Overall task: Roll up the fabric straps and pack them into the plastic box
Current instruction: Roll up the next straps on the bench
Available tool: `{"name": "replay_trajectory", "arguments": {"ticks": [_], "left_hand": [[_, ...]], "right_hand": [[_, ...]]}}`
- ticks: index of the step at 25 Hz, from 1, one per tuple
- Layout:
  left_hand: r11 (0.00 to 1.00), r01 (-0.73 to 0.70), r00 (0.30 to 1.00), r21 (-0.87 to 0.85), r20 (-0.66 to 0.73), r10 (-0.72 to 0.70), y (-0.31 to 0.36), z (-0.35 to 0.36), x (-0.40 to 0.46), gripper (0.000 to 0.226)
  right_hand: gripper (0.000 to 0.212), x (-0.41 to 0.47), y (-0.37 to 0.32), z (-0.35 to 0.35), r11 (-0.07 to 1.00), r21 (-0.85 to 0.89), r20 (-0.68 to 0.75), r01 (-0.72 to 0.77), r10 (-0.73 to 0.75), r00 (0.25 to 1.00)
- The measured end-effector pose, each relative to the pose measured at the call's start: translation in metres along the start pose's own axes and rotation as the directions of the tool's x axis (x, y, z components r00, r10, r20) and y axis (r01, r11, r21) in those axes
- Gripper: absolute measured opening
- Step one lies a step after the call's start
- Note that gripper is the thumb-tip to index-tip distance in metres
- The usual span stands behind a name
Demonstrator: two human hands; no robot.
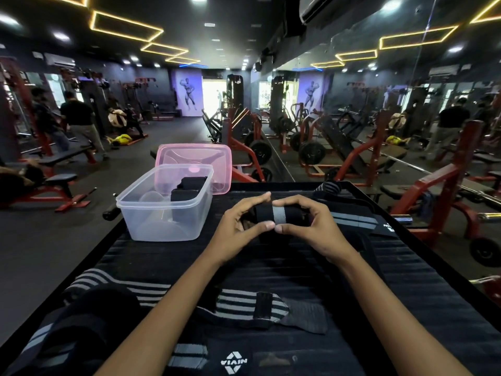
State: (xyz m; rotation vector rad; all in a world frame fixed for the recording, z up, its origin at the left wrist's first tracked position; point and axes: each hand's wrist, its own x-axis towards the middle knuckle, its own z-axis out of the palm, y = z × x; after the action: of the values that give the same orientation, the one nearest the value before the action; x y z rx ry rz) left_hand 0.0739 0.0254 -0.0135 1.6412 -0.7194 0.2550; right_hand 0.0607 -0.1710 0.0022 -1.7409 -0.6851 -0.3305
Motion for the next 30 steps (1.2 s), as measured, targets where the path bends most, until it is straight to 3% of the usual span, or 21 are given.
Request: {"name": "replay_trajectory", "arguments": {"ticks": [4,6,10,13,17,19,24,28,30], "left_hand": [[0.989,-0.094,0.996,0.119,0.022,0.092,-0.0037,-0.0004,-0.0002,0.054],[0.99,-0.081,0.997,0.114,-0.003,0.082,-0.0031,-0.001,0.0,0.048],[0.997,-0.031,0.998,0.071,-0.048,0.034,-0.0001,-0.0008,-0.0001,0.039],[0.999,-0.007,0.997,0.044,-0.08,0.01,0.0021,-0.0009,-0.0007,0.034],[0.999,0.036,0.998,-0.002,0.058,-0.036,0.003,0.0013,-0.0035,0.064],[1.0,0.007,0.997,0.01,0.077,-0.008,-0.0005,0.003,-0.0028,0.065],[1.0,0.007,0.999,-0.01,-0.039,-0.007,-0.0029,-0.0026,-0.0019,0.046],[0.999,0.036,0.999,0.035,-0.027,-0.035,0.0019,-0.0019,-0.003,0.039],[1.0,0.019,1.0,0.0,-0.002,-0.019,0.0057,-0.0016,-0.004,0.051]], "right_hand": [[0.035,-0.0001,0.0003,0.0011,0.997,0.067,-0.076,-0.045,0.05,0.996],[0.034,0.0006,-0.0002,0.002,0.996,0.064,-0.067,-0.062,0.066,0.996],[0.051,-0.001,-0.0014,-0.0037,0.999,-0.004,0.063,-0.035,0.035,0.997],[0.041,-0.0011,-0.0013,-0.0016,0.999,-0.035,0.021,0.013,-0.012,1.0],[0.024,0.0006,0.0002,0.0044,0.995,0.068,-0.114,-0.078,0.086,0.99],[0.028,0.0006,-0.0003,0.0049,0.977,0.153,-0.131,-0.151,0.171,0.976],[0.056,-0.0019,-0.0005,0.0008,0.995,0.039,0.073,-0.092,0.089,0.993],[0.044,-0.0016,-0.0003,-0.0001,0.997,0.041,0.005,-0.059,0.058,0.998],[0.036,-0.0017,-0.0019,0.0032,0.995,0.058,-0.02,-0.085,0.086,0.996]]}}
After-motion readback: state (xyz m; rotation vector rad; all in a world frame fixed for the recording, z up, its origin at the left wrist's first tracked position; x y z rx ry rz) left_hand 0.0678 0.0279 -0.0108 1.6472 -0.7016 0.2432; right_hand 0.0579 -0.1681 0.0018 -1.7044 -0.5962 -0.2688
